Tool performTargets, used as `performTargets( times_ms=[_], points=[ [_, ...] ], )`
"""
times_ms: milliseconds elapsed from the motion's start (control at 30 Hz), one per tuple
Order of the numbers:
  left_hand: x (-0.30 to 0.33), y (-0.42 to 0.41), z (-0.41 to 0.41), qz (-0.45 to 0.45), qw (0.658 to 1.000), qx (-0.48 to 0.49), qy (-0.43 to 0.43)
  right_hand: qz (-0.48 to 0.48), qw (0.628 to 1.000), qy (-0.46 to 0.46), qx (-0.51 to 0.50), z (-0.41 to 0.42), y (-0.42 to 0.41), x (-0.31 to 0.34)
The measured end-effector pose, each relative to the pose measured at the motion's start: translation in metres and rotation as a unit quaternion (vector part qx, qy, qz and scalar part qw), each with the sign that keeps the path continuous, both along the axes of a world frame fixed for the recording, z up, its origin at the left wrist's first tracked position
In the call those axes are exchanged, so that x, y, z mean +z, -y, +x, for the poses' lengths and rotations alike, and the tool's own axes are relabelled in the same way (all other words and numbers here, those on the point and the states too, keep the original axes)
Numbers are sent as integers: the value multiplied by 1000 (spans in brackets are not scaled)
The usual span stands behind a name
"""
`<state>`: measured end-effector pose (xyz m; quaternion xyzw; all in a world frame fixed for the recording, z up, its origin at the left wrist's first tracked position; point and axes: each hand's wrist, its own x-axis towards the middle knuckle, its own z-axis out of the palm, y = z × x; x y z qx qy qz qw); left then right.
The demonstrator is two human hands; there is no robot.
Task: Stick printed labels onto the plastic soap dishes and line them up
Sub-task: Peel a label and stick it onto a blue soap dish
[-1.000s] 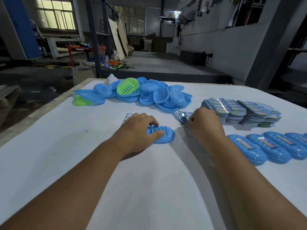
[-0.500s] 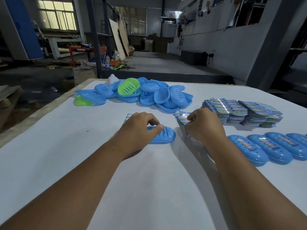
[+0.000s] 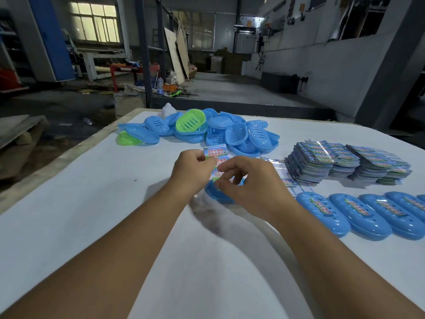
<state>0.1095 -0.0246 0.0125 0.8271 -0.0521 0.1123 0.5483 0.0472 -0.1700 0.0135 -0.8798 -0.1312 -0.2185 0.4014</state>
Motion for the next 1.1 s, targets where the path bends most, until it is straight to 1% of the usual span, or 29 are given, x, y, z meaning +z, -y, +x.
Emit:
performTargets(
  times_ms=[67, 133, 200, 267, 333, 400, 500, 700, 900, 1100],
  points=[
    [2, 0, -2, -22, 999, -35, 8, 24, 1000, 16, -12, 3, 1, -2],
    [4, 2, -6, -38, 996, -77, 9, 54, 996, 29, -70, 8, 6, 0],
    [3, 5, -10, -53, 991, -120, -6, 107, 988, 15, -110, 12, 12, 4],
    [1, 8, -13, -66, 986, -151, -26, 169, 979, -13, -110, 15, 19, 6],
    [0, 10, -13, -68, 984, -165, -30, 205, 973, -35, -100, 16, 24, 7],
    [2, 9, -12, -67, 986, -152, -10, 232, 968, -40, -89, 17, 26, 6],
    [4, 5, -7, -64, 992, -108, 14, 239, 966, -45, -86, 19, 29, 6],
    [0, 6, -7, -57, 992, -115, 0, 236, 968, -59, -65, 19, 28, 5],
    [2, 4, -7, -59, 992, -111, -8, 264, 961, -62, -50, 18, 27, 7],
    [8, 3, -9, -44, 996, -82, 10, 271, 958, -76, -51, 18, 30, 7]
  ],
)
